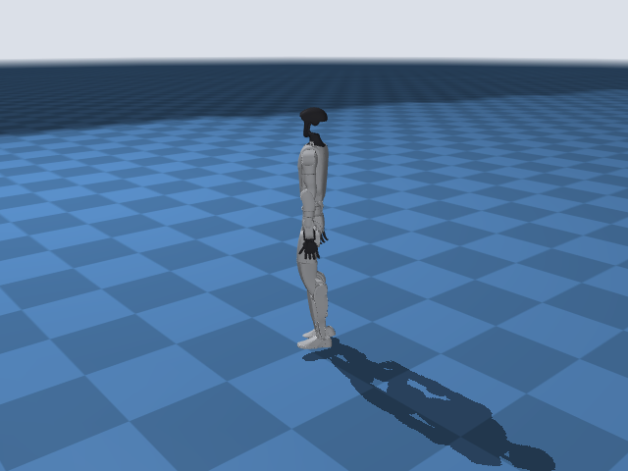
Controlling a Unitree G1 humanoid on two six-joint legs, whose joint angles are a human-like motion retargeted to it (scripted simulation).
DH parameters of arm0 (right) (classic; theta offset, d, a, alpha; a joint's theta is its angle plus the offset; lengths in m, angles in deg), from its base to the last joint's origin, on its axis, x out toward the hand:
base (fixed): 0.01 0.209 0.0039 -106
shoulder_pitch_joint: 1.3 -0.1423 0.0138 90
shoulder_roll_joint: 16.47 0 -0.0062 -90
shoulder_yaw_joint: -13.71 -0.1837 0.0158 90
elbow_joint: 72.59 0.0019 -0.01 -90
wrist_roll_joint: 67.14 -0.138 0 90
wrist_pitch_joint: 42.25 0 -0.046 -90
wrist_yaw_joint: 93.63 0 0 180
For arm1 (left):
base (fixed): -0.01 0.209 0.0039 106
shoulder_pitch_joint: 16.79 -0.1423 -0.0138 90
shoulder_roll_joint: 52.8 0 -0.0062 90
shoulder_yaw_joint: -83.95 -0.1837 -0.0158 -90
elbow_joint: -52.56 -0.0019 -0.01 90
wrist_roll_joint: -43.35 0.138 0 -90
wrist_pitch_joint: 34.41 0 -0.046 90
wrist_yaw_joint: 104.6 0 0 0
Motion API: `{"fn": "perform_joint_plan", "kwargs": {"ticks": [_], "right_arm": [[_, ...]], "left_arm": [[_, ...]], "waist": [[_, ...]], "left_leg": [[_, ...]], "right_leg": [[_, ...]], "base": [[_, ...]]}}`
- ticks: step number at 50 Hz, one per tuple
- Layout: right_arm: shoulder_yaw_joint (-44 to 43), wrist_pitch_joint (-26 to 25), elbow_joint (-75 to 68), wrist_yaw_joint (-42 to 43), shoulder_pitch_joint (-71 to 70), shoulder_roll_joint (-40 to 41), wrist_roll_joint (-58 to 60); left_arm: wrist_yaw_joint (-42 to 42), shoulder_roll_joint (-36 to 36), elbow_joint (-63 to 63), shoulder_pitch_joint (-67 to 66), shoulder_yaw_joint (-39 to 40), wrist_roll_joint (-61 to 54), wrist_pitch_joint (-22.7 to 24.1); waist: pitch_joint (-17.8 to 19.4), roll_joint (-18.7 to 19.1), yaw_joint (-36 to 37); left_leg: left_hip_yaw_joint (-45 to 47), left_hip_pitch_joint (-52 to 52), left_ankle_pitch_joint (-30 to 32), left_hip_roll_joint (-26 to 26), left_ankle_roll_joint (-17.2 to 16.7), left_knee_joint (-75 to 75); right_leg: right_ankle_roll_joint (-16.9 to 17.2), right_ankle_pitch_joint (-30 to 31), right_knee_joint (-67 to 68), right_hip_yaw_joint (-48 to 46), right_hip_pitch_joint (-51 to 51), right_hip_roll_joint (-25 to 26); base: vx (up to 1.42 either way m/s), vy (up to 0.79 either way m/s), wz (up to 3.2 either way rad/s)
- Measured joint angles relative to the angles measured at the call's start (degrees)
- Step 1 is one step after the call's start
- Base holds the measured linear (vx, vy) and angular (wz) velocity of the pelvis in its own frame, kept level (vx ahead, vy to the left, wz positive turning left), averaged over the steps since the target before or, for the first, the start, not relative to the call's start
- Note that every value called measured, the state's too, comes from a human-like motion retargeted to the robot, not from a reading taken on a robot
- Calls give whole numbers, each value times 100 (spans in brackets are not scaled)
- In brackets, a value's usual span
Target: In place motions
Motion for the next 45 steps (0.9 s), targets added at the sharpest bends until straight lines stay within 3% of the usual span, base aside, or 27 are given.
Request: {"fn": "perform_joint_plan", "kwargs": {"ticks": [12,18,23,26,28,30,32,35,40,43,45], "right_arm": [[-122,61,-190,235,-44,-218,-587],[34,43,-381,384,-197,-248,-757],[504,127,-777,561,-376,-103,-1107],[947,126,-896,536,-750,90,-1297],[1204,158,-671,458,-1064,285,-1312],[1362,222,-229,268,-1324,486,-1211],[1469,314,248,-5,-1497,659,-1078],[1494,404,843,-141,-1768,848,-933],[1764,717,1434,-42,-1832,914,-720],[1698,743,1399,72,-1624,749,-149],[1576,715,1178,211,-1325,603,54]], "left_arm": [[141,-92,56,482,-199,-284,72],[114,-88,272,439,-102,-257,95],[223,-164,361,9,111,-159,234],[602,-296,133,-166,270,-332,355],[816,-356,-101,-169,399,-531,371],[790,-350,-327,-211,511,-627,375],[615,-316,-580,-359,539,-713,256],[361,-201,-948,-434,709,-880,-35],[366,-109,-948,-686,1131,-1626,22],[587,1,-948,-527,949,-1815,116],[680,73,-948,-317,666,-1795,135]], "waist": [[275,203,-105],[409,243,-376],[296,158,-115],[431,-14,271],[595,-118,218],[614,17,138],[625,-109,548],[703,-187,808],[629,-248,785],[496,-158,578],[452,-113,588]], "left_leg": [[0,-86,47,61,89,-136],[-134,-80,71,109,94,-107],[184,-151,-169,157,63,284],[405,-658,-2,249,110,1384],[242,-1508,713,583,-78,2946],[-316,-2691,1408,1054,-237,4632],[-443,-3426,1366,1013,-198,5482],[-83,-3829,966,1476,5,6198],[-302,-3549,792,1239,-99,5750],[-658,-2753,1210,839,-243,4354],[-894,-1989,975,532,-374,3059]], "right_leg": [[-178,-134,774,-40,-456,54],[-18,-418,919,241,-373,407],[-606,-382,628,-100,-222,464],[-482,-279,429,221,-159,227],[-425,-199,288,87,-128,-41],[-474,-125,89,-228,-162,65],[-490,-7,-25,17,-211,-13],[-555,25,-92,1,-186,-61],[-511,-109,-21,-132,-42,-173],[-392,-329,100,-391,97,-136],[-353,-563,412,-439,145,-96]], "base": [[0,8,-14],[-6,1,18],[-1,-1,-26],[-20,2,-57],[-33,-2,75],[-29,-9,92],[-14,-7,-40],[-7,0,-8],[19,0,23],[29,5,62],[39,3,18]]}}
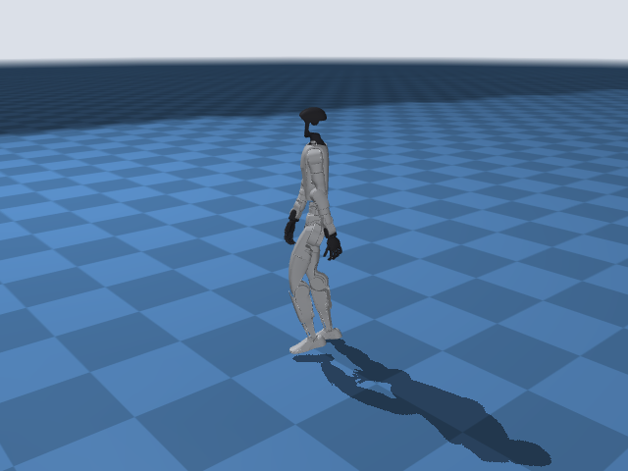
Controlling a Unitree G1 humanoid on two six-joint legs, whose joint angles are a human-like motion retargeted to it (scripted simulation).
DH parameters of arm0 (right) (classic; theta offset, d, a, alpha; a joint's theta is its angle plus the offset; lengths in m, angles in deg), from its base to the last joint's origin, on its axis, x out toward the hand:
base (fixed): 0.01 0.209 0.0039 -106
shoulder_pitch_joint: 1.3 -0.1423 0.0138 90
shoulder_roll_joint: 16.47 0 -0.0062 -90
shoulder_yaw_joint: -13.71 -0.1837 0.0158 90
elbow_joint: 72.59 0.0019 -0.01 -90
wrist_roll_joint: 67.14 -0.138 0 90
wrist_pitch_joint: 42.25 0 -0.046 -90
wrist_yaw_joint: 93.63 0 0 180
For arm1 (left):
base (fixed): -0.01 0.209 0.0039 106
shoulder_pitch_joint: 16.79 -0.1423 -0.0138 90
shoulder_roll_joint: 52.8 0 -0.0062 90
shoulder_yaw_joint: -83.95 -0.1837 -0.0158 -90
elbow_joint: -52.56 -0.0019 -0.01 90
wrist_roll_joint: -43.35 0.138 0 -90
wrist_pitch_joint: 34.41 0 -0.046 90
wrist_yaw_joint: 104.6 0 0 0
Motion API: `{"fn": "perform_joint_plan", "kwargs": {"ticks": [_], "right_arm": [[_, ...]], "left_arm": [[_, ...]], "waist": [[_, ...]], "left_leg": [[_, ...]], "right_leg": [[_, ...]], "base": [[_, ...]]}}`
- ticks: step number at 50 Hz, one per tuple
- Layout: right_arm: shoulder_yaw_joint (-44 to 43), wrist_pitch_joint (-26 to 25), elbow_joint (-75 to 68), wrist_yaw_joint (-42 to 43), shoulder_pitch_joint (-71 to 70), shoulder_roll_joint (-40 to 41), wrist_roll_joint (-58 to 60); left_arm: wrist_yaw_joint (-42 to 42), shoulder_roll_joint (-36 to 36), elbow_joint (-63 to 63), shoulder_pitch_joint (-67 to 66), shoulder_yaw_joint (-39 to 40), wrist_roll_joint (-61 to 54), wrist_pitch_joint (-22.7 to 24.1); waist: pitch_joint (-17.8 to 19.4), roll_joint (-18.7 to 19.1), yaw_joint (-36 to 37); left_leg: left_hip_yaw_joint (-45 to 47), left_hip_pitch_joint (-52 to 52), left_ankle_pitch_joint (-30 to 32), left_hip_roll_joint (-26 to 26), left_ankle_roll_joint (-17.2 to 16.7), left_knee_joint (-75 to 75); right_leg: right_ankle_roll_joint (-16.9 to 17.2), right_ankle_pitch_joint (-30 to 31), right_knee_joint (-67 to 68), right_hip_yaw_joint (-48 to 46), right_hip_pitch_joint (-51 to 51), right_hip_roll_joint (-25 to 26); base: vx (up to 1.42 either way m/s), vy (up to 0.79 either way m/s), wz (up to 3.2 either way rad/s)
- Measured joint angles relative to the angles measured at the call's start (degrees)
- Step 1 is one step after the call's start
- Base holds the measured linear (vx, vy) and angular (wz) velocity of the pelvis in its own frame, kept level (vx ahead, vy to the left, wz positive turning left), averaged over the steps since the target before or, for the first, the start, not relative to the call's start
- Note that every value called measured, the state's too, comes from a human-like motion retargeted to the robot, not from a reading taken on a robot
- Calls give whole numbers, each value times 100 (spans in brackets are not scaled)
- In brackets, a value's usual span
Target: In place motions
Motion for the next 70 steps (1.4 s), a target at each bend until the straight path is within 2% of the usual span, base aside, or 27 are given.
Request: {"fn": "perform_joint_plan", "kwargs": {"ticks": [2,3,5,7,8,10,13,18,25,27,28,31,33,34,35,39,43,47,52,54,55,58,60,62,64,67,70], "right_arm": [[-355,-64,-342,79,395,-131,113],[-561,-134,-540,100,571,-215,119],[-923,-315,-935,142,861,-450,-3],[-1246,-506,-1376,152,1019,-734,-375],[-1377,-589,-1654,122,995,-860,-604],[-1664,-711,-2266,105,985,-1052,-972],[-2135,-820,-2583,405,1302,-1314,-1196],[-2688,-702,-2583,884,2292,-1510,-1553],[-1982,-764,-2583,772,1769,-1235,-1682],[-1527,-711,-2547,723,1521,-975,-1462],[-1205,-707,-2441,660,1420,-800,-1300],[-330,-736,-1746,-7,802,-329,-825],[31,-671,-963,-590,167,-58,-610],[193,-556,-536,-784,-124,47,-561],[362,-412,-111,-938,-403,141,-533],[298,195,731,-885,-1207,222,-156],[345,281,787,-398,-1372,359,-448],[194,336,671,-611,-1022,230,-459],[-185,-8,-113,-334,68,25,-65],[-548,-167,-648,-302,525,-97,24],[-767,-235,-933,-330,746,-190,82],[-1200,-551,-1607,-477,1206,-693,402],[-1342,-656,-2025,-219,1373,-1094,207],[-1635,-770,-2487,-23,1350,-1390,-79],[-1969,-1083,-2583,-27,1552,-1622,-327],[-2488,-1291,-2583,185,2042,-1872,-854],[-2908,-1013,-2583,546,2613,-1947,-1516]], "left_arm": [[242,9,25,311,-367,40,191],[433,-30,99,480,-565,34,315],[737,-169,373,882,-835,128,451],[617,-139,709,1444,-1243,327,287],[249,-20,888,1772,-1389,385,174],[-482,30,1335,2230,-1152,770,-72],[-635,-99,1638,2703,-911,739,137],[-338,-164,2127,2524,-1455,462,557],[-371,-10,1628,1555,-1128,1175,557],[-165,-2,1225,911,-981,1336,468],[-70,39,991,536,-906,1380,409],[-98,137,332,-206,-613,1308,63],[-84,183,37,-411,-220,1207,-27],[-47,204,0,-558,-17,1128,-8],[-10,225,0,-730,177,1033,26],[183,261,0,-1199,375,758,-318],[215,333,0,-1159,699,613,-18],[306,396,0,-628,556,316,0],[752,319,0,351,2,-114,423],[780,203,47,834,-336,-75,540],[722,119,118,1052,-504,-29,548],[-55,-124,531,1838,-697,25,344],[-585,-138,874,2440,-902,-16,281],[-879,-18,1290,3051,-945,220,265],[-818,14,1657,3435,-952,534,346],[-549,29,2076,3562,-1152,630,626],[-634,70,2427,3297,-1456,548,760]], "waist": [[26,49,-46],[30,128,-156],[37,335,1235],[292,365,-263],[426,405,-597],[727,454,-542],[789,506,-607],[212,636,-518],[181,571,-230],[1,487,-210],[-51,388,-193],[105,-58,129],[412,-236,205],[515,-217,209],[597,-172,215],[668,-284,628],[556,-336,520],[314,-279,416],[67,-263,192],[53,-159,219],[2,-78,199],[-101,245,-288],[229,318,-468],[652,325,-489],[868,377,-713],[774,469,-849],[358,540,-820]], "left_leg": [[190,776,-963,-120,202,-871],[375,1013,-1125,-61,387,-1301],[2080,1909,-1161,59,385,-2546],[343,925,-1119,-60,538,-1548],[274,916,-1112,-65,586,-1547],[646,1145,-1019,-121,817,-1859],[482,1214,-857,-102,769,-2164],[392,1239,-787,-17,653,-2502],[626,1688,-1066,14,529,-2396],[637,1678,-1146,-70,508,-2112],[689,1712,-1132,-116,480,-1912],[1382,1282,-249,108,273,-330],[1324,227,512,533,512,1488],[1129,-324,525,731,711,2284],[927,-849,378,925,900,3019],[1487,-1567,-444,1612,1305,4498],[1349,-1924,-634,1377,1191,4822],[1392,-1460,-665,1159,1029,4029],[931,322,-161,71,445,866],[896,1221,-715,-164,308,-682],[1024,1600,-1102,-157,344,-1252],[972,1721,-1178,53,570,-2156],[656,1626,-1161,49,619,-2107],[886,1677,-1115,126,663,-2132],[729,1693,-1043,176,689,-2211],[704,1710,-983,258,673,-2381],[709,1680,-979,273,627,-2539]], "right_leg": [[-47,-127,903,-65,-207,-26],[-67,84,1613,-105,-482,-30],[-289,1160,3554,1448,-1930,567],[-572,1434,4953,633,-2422,-231],[-594,1217,5527,493,-2712,-418],[-737,1139,6297,630,-3272,-313],[-667,942,6651,536,-3749,-136],[-380,881,6007,376,-3626,98],[-24,1309,2797,721,-1320,660],[75,427,1573,543,-575,648],[-34,62,1068,439,-235,658],[-65,142,116,764,234,265],[-23,263,-91,827,233,118],[-4,300,-118,828,176,154],[11,330,-118,839,109,214],[-157,374,-62,1023,-18,182],[-208,354,-34,841,16,109],[-185,264,-91,597,86,117],[-99,-25,186,316,243,204],[-127,-33,624,341,168,409],[-129,71,920,325,70,534],[-14,1402,3125,173,-1281,661],[-220,1764,4451,225,-2119,425],[-476,1319,5313,244,-2609,288],[-507,1215,5772,222,-2978,246],[-415,1133,5948,308,-3289,409],[-319,1109,5650,323,-3208,497]], "base": [[36,3,29],[26,7,-143],[13,15,-343],[-8,22,259],[-29,14,214],[-30,8,-19],[-5,1,-6],[28,-11,5],[7,-7,-55],[28,-15,0],[33,-15,-31],[-1,-23,-82],[-60,-32,-24],[-54,-29,7],[-34,-27,-28],[-9,-7,-39],[8,-1,36],[13,3,57],[29,-1,45],[26,-1,-18],[30,2,27],[5,5,30],[-30,9,-19],[-49,8,-18],[-32,6,29],[11,-2,2],[28,-8,-7]]}}
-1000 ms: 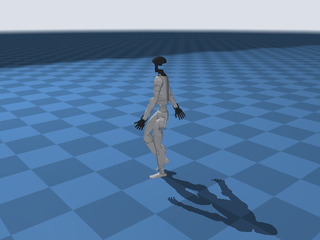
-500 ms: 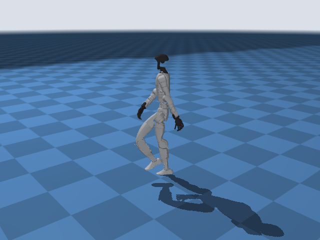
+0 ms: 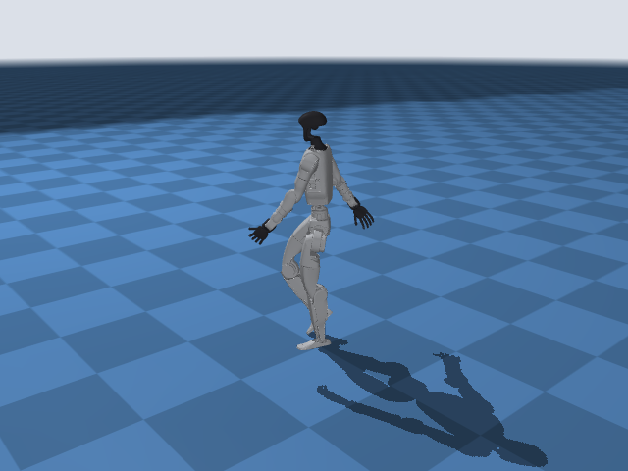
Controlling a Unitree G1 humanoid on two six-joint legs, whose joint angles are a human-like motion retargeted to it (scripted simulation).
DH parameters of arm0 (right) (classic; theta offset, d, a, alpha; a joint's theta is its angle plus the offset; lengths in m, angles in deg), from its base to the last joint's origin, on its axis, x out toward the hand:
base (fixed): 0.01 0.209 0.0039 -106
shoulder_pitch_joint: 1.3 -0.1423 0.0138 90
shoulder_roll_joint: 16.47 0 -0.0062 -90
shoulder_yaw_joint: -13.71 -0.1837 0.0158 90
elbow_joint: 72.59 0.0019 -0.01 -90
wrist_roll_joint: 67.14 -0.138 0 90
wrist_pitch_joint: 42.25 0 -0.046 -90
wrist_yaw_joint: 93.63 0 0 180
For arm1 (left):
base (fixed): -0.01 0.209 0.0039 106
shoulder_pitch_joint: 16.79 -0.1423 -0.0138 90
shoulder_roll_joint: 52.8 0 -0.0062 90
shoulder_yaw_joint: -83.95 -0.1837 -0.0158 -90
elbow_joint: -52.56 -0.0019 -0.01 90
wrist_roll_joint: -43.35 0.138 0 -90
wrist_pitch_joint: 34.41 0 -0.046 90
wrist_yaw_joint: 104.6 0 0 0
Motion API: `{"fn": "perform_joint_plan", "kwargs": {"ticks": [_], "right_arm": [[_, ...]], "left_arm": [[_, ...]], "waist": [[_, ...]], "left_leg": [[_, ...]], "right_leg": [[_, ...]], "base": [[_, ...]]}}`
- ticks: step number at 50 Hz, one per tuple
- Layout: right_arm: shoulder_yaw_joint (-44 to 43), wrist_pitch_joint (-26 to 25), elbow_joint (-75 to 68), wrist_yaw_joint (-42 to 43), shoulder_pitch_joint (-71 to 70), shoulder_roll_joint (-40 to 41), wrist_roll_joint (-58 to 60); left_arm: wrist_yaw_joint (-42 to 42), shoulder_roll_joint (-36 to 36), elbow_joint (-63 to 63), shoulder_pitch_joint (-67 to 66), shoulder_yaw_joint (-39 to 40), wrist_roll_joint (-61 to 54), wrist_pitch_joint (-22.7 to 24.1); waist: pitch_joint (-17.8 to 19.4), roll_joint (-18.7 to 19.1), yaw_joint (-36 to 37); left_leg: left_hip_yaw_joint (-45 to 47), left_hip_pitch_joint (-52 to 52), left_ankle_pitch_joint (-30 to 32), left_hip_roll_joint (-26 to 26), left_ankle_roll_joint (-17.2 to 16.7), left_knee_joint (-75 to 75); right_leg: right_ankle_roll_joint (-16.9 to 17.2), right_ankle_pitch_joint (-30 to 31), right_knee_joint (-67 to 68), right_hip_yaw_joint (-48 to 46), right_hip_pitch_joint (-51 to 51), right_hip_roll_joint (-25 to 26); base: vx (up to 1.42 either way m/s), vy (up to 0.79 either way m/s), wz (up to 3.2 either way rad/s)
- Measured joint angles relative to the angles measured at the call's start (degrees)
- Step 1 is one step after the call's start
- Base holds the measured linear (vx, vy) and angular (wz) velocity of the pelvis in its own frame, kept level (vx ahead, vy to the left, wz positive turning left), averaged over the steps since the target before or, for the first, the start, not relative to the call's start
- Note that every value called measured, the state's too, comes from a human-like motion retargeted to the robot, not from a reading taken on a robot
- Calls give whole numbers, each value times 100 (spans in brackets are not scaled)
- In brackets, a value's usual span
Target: In place motions
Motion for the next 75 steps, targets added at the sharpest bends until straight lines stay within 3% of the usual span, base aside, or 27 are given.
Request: {"fn": "perform_joint_plan", "kwargs": {"ticks": [7,10,12,13,15,18,22,26,29,32,36,38,40,42,47,50,52,55,58,60,63,65,67,68,70,72,75], "right_arm": [[229,-18,0,133,-123,383,-437],[982,-69,0,13,-668,672,-319],[1569,-46,28,-57,-1383,1025,-166],[1753,49,113,-172,-1755,1207,-38],[2001,166,795,-659,-2414,1522,248],[2212,437,2120,-1380,-3392,1809,716],[2522,962,3034,-810,-4518,1994,855],[2684,1272,3416,-647,-4750,2115,837],[2626,1359,3489,-650,-4591,2238,887],[2576,1368,3287,-628,-4042,2213,929],[2280,1145,2642,-836,-2556,1929,1424],[1729,727,2155,-863,-1752,1751,1812],[1077,146,1523,-801,-1291,1485,1928],[538,-259,865,-805,-1178,1059,1438],[-605,-615,0,-573,-812,101,-330],[-754,-615,0,300,-371,-256,-1080],[-950,-62,0,852,133,-352,-1517],[-1193,355,0,1172,701,-277,-1770],[-980,140,0,1024,486,-73,-1521],[-637,-12,0,716,211,122,-1206],[140,-120,0,176,-482,469,-572],[928,-5,3,-93,-1145,796,-263],[1547,-14,452,-239,-1732,1193,-79],[1745,31,798,-341,-1988,1381,2],[2030,171,1508,-701,-2556,1783,110],[1950,256,2231,-1280,-3401,2082,286],[1960,497,3334,-1291,-4254,2488,273]], "left_arm": [[18,-37,-122,-916,-12,495,-84],[359,-203,-475,-1856,342,497,-8],[621,-261,-802,-2363,779,516,-26],[738,-247,-996,-2587,941,509,-64],[944,-159,-1484,-2898,1153,367,-170],[918,-95,-2347,-3156,1599,155,-545],[749,8,-2427,-4036,1987,156,-953],[966,181,-2427,-4818,2512,197,-734],[1178,306,-2427,-4861,2653,-306,-677],[1293,357,-2427,-4496,2518,-530,-613],[1257,304,-2427,-3767,1696,-564,-500],[1387,217,-2427,-3205,1173,-668,-364],[1364,6,-2426,-2303,947,-720,-327],[954,-285,-1945,-1395,915,-665,-256],[-628,-335,-110,709,379,-760,-385],[-493,-215,606,1117,613,-348,-118],[-206,-201,856,1012,281,-322,66],[-115,-271,1000,659,-223,-149,132],[-172,-285,793,266,-287,17,71],[-198,-305,533,-266,-309,28,5],[-141,-377,-132,-1393,-112,93,-95],[-65,-375,-803,-2108,234,219,-250],[57,-256,-1463,-2440,675,424,-475],[188,-173,-1816,-2642,821,547,-582],[527,56,-2427,-3076,757,317,-829],[713,123,-2427,-3527,952,53,-1254],[923,127,-2427,-4070,1666,-126,-930]], "waist": [[-202,-61,490],[-298,-236,496],[-313,-483,523],[-304,-536,698],[-91,-434,985],[542,-456,1716],[940,-778,2186],[561,-1056,2366],[325,-844,1862],[4,-645,1307],[-620,-617,1100],[-882,-411,1066],[-1043,-109,316],[-743,64,53],[645,278,-464],[717,296,-1040],[418,297,-994],[-116,318,-629],[-154,158,-179],[-269,76,141],[-447,41,-179],[-455,-243,-364],[-326,-529,-76],[-284,-557,265],[-200,-449,919],[178,-445,1489],[772,-637,1876]], "left_leg": [[114,128,-311,-145,-116,313],[473,-52,-195,-250,-109,1281],[827,-1008,749,148,-146,3338],[777,-1754,1226,433,171,4508],[460,-3049,916,1013,855,6553],[350,-4296,175,2055,861,8614],[574,-5378,-320,2213,863,9732],[1381,-5059,-450,2273,854,9410],[1285,-4440,-268,1955,845,8604],[937,-3401,20,1171,623,6982],[281,-1305,509,-314,-70,3130],[191,-341,0,-549,-223,1342],[159,-22,47,-309,-123,308],[-548,-368,267,-83,-283,167],[-329,-233,377,102,-82,62],[-227,-327,466,167,-55,21],[-80,-325,474,83,-14,-40],[-143,-377,454,-4,-4,-73],[14,-129,336,-116,-22,-109],[189,13,209,-161,-66,-56],[-1,-76,44,-248,8,471],[309,-352,366,-399,111,1508],[803,-1322,1391,-26,209,3513],[774,-2124,1888,239,473,4626],[536,-3421,1347,1036,849,6657],[432,-4327,891,1695,847,7918],[317,-5258,386,1953,853,8968]], "right_leg": [[443,259,-2759,319,2000,381],[505,-992,-4367,175,3090,187],[179,-1453,-5051,148,3262,-135],[188,-1392,-5226,257,3229,-193],[139,-1385,-5052,270,3053,-53],[-154,-1243,-5010,683,2985,101],[-330,-981,-5239,957,3031,-91],[-305,-882,-5347,1062,2919,-332],[-127,-942,-5444,655,3106,-238],[63,-1046,-5537,238,3293,-188],[232,-1160,-5244,119,3285,-179],[292,-857,-4957,44,3243,153],[458,192,-3901,-606,2689,363],[367,1043,-1869,-654,1317,43],[44,157,1956,-246,-1172,-435],[51,-138,2737,-101,-2194,-354],[-74,-305,2817,-114,-2374,-604],[-87,-346,2294,-169,-2021,-708],[-48,-145,1038,-24,-880,-377],[11,101,-347,189,168,56],[541,932,-3509,123,2179,340],[615,-697,-5081,-471,3339,61],[331,-1128,-5636,-358,3550,-122],[346,-977,-5803,-174,3450,-152],[450,-864,-5665,108,3193,-54],[234,-785,-5524,407,2993,111],[27,-627,-5509,750,2981,34]], "base": [[1,-4,-32],[3,0,-7],[-24,-6,-26],[-27,-19,-43],[-25,-37,-36],[-40,-39,-129],[-19,-14,-75],[26,13,-3],[2,22,122],[18,16,130],[50,5,46],[50,6,47],[3,3,204],[-39,6,87],[-57,19,25],[-2,8,22],[44,-2,-2],[32,-10,-21],[3,-9,-93],[15,-8,-95],[9,-5,53],[-10,3,55],[-35,-7,-74],[-22,-22,-108],[-9,-40,-121],[-40,-30,-151],[-42,-9,-116]]}}
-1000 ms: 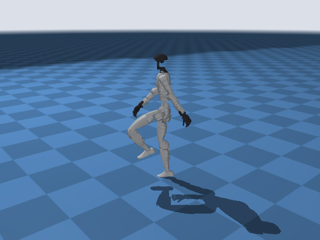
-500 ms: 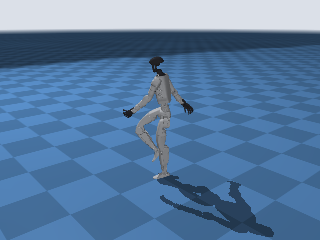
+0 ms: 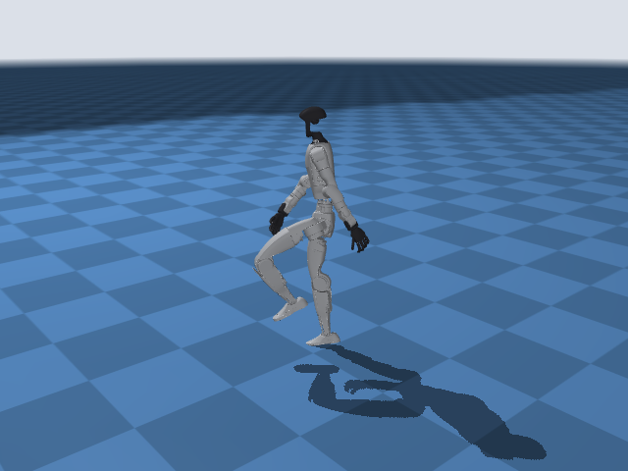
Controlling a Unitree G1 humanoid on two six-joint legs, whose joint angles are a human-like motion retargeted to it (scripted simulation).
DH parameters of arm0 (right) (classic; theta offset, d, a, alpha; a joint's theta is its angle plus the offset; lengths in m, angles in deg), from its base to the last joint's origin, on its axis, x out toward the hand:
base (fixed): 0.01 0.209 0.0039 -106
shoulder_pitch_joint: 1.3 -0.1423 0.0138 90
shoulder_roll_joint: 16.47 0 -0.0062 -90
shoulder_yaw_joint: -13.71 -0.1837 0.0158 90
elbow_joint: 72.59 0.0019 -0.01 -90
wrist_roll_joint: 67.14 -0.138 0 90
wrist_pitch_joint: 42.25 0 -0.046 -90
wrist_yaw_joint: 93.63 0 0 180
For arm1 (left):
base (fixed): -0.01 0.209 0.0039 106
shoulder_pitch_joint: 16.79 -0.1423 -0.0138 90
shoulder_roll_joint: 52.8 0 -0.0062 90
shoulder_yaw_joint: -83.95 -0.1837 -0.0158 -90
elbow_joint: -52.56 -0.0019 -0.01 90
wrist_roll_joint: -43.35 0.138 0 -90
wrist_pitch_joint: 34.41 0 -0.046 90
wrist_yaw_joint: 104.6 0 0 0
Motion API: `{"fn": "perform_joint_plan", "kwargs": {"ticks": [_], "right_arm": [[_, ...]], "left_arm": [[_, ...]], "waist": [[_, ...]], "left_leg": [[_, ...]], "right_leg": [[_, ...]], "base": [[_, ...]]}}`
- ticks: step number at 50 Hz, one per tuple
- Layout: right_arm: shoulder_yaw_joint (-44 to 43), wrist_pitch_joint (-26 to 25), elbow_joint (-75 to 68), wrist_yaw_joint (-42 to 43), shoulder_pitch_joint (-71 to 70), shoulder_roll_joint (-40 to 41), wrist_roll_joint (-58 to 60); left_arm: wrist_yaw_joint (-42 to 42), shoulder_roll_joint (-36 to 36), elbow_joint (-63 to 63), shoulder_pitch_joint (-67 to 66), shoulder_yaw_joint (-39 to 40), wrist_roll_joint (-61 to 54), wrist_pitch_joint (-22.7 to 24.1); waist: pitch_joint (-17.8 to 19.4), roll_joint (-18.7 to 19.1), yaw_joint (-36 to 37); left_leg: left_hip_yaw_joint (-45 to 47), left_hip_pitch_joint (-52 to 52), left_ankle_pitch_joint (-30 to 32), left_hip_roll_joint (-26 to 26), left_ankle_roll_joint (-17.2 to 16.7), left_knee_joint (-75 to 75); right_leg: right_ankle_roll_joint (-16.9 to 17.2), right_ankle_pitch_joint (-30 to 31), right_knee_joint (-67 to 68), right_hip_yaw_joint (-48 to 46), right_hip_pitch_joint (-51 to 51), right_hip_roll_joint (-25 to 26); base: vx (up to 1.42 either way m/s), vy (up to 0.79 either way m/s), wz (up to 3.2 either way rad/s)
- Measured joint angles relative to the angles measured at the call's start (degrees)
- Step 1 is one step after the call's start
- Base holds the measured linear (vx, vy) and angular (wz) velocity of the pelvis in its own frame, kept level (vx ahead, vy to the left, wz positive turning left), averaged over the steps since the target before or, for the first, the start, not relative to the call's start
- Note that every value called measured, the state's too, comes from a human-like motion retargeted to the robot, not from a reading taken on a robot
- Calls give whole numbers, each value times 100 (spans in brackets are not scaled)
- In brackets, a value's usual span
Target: In place motions
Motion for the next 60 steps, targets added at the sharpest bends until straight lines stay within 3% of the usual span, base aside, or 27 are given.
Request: {"fn": "perform_joint_plan", "kwargs": {"ticks": [3,8,12,15,17,18,20,22,25,27,30,34,38,40,41,42,43,45,46,47,48,49,50,52,55,57,60], "right_arm": [[535,580,633,237,-478,32,-195],[905,837,912,431,-201,-152,934],[859,831,478,576,612,-321,1172],[447,620,-318,490,1659,-495,1411],[86,395,-1052,370,2308,-730,1498],[-99,255,-1445,295,2524,-900,1538],[-491,-127,-2109,195,2757,-1298,1546],[-780,-341,-2703,384,2765,-1668,1083],[-1433,-548,-3334,530,2878,-2089,188],[-1793,-732,-3334,576,3292,-2336,-225],[-2298,-735,-3334,1134,4076,-2571,-627],[-2589,-573,-3334,1669,4997,-2659,-1150],[-2452,-640,-3334,1736,4841,-2431,-1162],[-2119,-692,-3334,1532,4554,-2293,-1038],[-1871,-778,-3334,1393,4345,-2218,-962],[-1592,-865,-3334,1255,4119,-2135,-879],[-1247,-950,-3334,1119,3861,-2032,-783],[-555,-1020,-3334,927,3288,-1678,-620],[-355,-895,-3334,807,2852,-1476,-504],[-185,-751,-3292,666,2368,-1279,-386],[-77,-569,-3166,483,1788,-1089,-264],[69,-442,-2899,285,1200,-898,-218],[234,-342,-2561,81,606,-706,-209],[278,-160,-1608,38,-202,-370,-245],[192,194,-314,283,-1025,-116,-643],[97,465,467,335,-1244,-194,-462],[127,894,1142,640,-1325,-755,309]], "left_arm": [[38,71,0,-449,428,-53,144],[385,224,0,-696,665,-548,252],[231,232,0,139,267,-506,264],[187,132,0,858,-454,-341,365],[132,19,39,1387,-968,-275,453],[63,-99,155,1696,-1149,-271,429],[-324,-347,618,2443,-1302,-278,356],[-1002,-371,1262,3354,-1380,-299,377],[-1639,-286,2313,4571,-1258,316,425],[-1447,-249,2892,4940,-1472,545,713],[-1139,-59,3691,4969,-1958,689,1167],[-1033,-40,3900,4591,-2344,1056,1316],[-893,-210,3339,4107,-2350,983,1225],[-879,-309,2891,3573,-2248,755,1231],[-797,-366,2630,3202,-2178,704,1319],[-666,-404,2364,2801,-2083,695,1421],[-434,-402,2087,2338,-1938,767,1555],[109,-351,1506,1436,-1657,1097,1590],[323,-291,1172,1151,-1505,1363,1433],[519,-231,811,926,-1362,1558,1266],[675,-171,398,822,-1234,1614,1082],[698,-126,156,694,-1012,1584,902],[655,-88,0,553,-743,1510,725],[143,-58,0,207,-306,1239,366],[-33,-96,0,-281,424,1201,359],[161,69,0,-691,637,1073,537],[459,394,0,-1262,749,589,600]], "waist": [[97,-177,166],[-680,-169,-294],[-907,-142,-774],[-1184,-105,-864],[-1417,84,-1030],[-1549,226,-1236],[-1481,533,-1744],[-882,588,-2042],[-171,769,-2656],[-95,875,-2820],[-338,916,-2906],[-1015,836,-2605],[-926,595,-1954],[-983,564,-1729],[-1042,495,-1778],[-1116,428,-1795],[-1222,364,-1746],[-1460,30,-1704],[-1507,3,-1414],[-1416,13,-1148],[-1048,94,-933],[-658,207,-752],[-255,337,-589],[417,126,-228],[1075,-168,672],[1054,-473,1188],[532,-889,1371]], "left_leg": [[308,-142,-295,76,-4,162],[351,515,-210,-257,-95,-636],[185,2342,203,-1311,-532,-2863],[-294,4161,1059,-2372,-1161,-5963],[-341,5141,-832,-2579,-1163,-7666],[109,5406,-1090,-2408,-931,-8225],[-602,5160,-978,-2256,-888,-8586],[-980,4885,-859,-2243,-833,-8368],[-1112,4780,-682,-2034,-684,-8487],[-1020,4725,-583,-1896,-701,-8648],[-786,4674,-522,-1821,-734,-8811],[-858,4682,-548,-2026,-746,-8914],[-514,5259,-686,-2157,-871,-9075],[-318,5455,-840,-2181,-906,-8988],[-323,5463,-929,-2287,-873,-8798],[-262,5440,-988,-2374,-844,-8547],[-69,5356,-984,-2422,-820,-8171],[610,4811,-223,-2377,-766,-6610],[590,3919,403,-2021,-614,-5298],[509,3128,800,-1679,-410,-4089],[305,2536,736,-1364,-101,-3087],[129,1977,498,-879,0,-2120],[-34,1435,173,-309,-3,-1170],[-162,495,-455,315,10,81],[-243,-761,-1042,699,10,1105],[-26,-1341,-895,247,10,929],[431,-1534,-920,-159,10,559]], "right_leg": [[-68,156,-132,221,54,-144],[58,118,-291,-98,40,-226],[228,-49,-338,-394,272,-330],[288,-255,-11,-427,303,-327],[243,-101,739,-646,13,-102],[242,347,1460,-946,-351,-75],[258,1599,3535,-1247,-1675,-325],[328,1526,5228,-533,-2875,-144],[386,1167,7123,-665,-4319,-189],[380,932,7761,-667,-5127,-2],[275,666,8095,-721,-5747,-3],[112,483,7562,-727,-5187,-408],[153,765,5537,-466,-3202,-210],[302,1095,3671,-217,-1880,159],[683,1593,2551,-171,-1184,194],[906,1627,1598,-193,-553,185],[813,735,979,-349,-55,85],[223,311,66,-1171,377,-238],[528,438,1,-509,209,-325],[742,549,-13,-31,88,-368],[773,628,76,82,62,-325],[683,688,139,106,64,-168],[533,739,189,86,80,46],[86,749,228,309,176,174],[-203,871,313,850,203,-13],[-274,938,460,1061,-63,-317],[-186,817,695,1021,-474,-709]], "base": [[0,13,-59],[26,20,67],[13,11,75],[43,11,19],[44,16,51],[14,16,95],[-22,17,99],[-64,16,54],[-67,12,104],[-20,7,43],[24,-8,10],[37,-10,-17],[1,-7,-92],[11,-7,-69],[15,-3,-27],[22,1,-33],[23,1,-61],[11,-4,-77],[-17,-17,-118],[-42,-29,-145],[-58,-32,-128],[-75,-33,-117],[-75,-44,-130],[-61,-60,-147],[-16,-42,-164],[32,2,-58],[46,19,68]]}}
